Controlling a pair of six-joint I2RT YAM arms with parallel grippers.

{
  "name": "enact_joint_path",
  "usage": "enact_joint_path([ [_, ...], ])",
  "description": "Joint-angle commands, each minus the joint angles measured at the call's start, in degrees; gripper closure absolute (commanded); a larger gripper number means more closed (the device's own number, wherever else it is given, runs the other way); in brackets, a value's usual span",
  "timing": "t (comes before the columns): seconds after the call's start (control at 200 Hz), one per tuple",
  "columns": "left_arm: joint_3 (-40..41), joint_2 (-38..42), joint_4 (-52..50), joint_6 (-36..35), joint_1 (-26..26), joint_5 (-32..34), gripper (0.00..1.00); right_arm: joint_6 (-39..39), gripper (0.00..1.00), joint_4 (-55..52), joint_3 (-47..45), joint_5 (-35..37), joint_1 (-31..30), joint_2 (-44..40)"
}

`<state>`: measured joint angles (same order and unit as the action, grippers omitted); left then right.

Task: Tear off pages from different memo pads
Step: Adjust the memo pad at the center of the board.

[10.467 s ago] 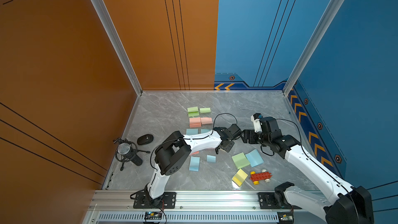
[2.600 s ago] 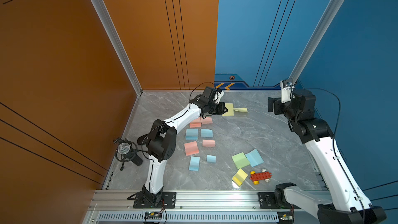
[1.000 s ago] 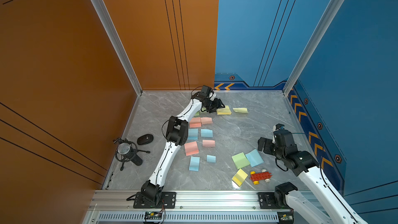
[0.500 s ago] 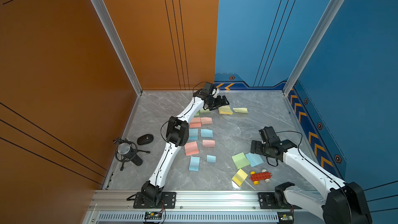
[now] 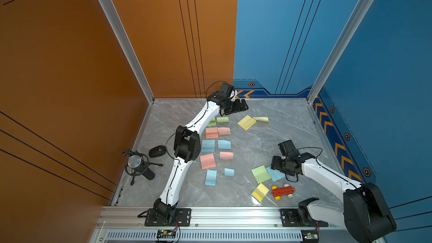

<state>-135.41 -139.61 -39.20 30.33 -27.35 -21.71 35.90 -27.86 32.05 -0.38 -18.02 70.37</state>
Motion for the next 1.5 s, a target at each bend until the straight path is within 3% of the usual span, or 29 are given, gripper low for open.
enact_joint_path([
  [0.0, 4.63, 5.87, -2.37, -3.25, -1.82, 3.64, 0.05, 2.22, 0.30, 1.05, -1.27, 0.07, -0.29, 0.63],
  [0.22, 17.19, 15.61, -2.12, -7.86, -7.20, 8.22, 0.09, 6.21, 0.40, 2.97, -3.02, 0.87, 0.17, 1.07],
  [0.33, 20.50, 16.62, -1.91, -9.96, -10.88, 7.50, 0.11, 9.82, 0.49, 5.00, -3.66, 0.41, 1.07, 0.79],
  [0.44, 16.54, 11.00, -1.93, -9.95, -12.67, 3.70, 0.22, 13.79, 0.49, 6.70, -4.81, 1.14, 2.69, -1.21],
  [0.651, 0.95, -3.23, -1.93, -9.70, -13.07, -0.65, 0.24, 14.50, 0.49, 6.00, -5.95, 2.56, 4.18, -6.10],
  [0.841, -7.39, -11.01, -1.93, -8.53, -12.73, 1.35, 0.23, 13.33, 0.49, 3.69, -6.95, 3.40, 4.35, -9.82],
  [1.151, -2.99, -10.80, -1.94, -8.77, -9.53, 9.15, 0.23, 13.00, 0.49, 1.58, -7.34, 5.21, 4.32, -12.97],
  [1.496, 0.87, -7.85, -1.93, -9.41, -7.16, 8.66, 0.22, 12.80, 0.49, 1.29, -7.66, 5.30, 3.78, -12.72],
])
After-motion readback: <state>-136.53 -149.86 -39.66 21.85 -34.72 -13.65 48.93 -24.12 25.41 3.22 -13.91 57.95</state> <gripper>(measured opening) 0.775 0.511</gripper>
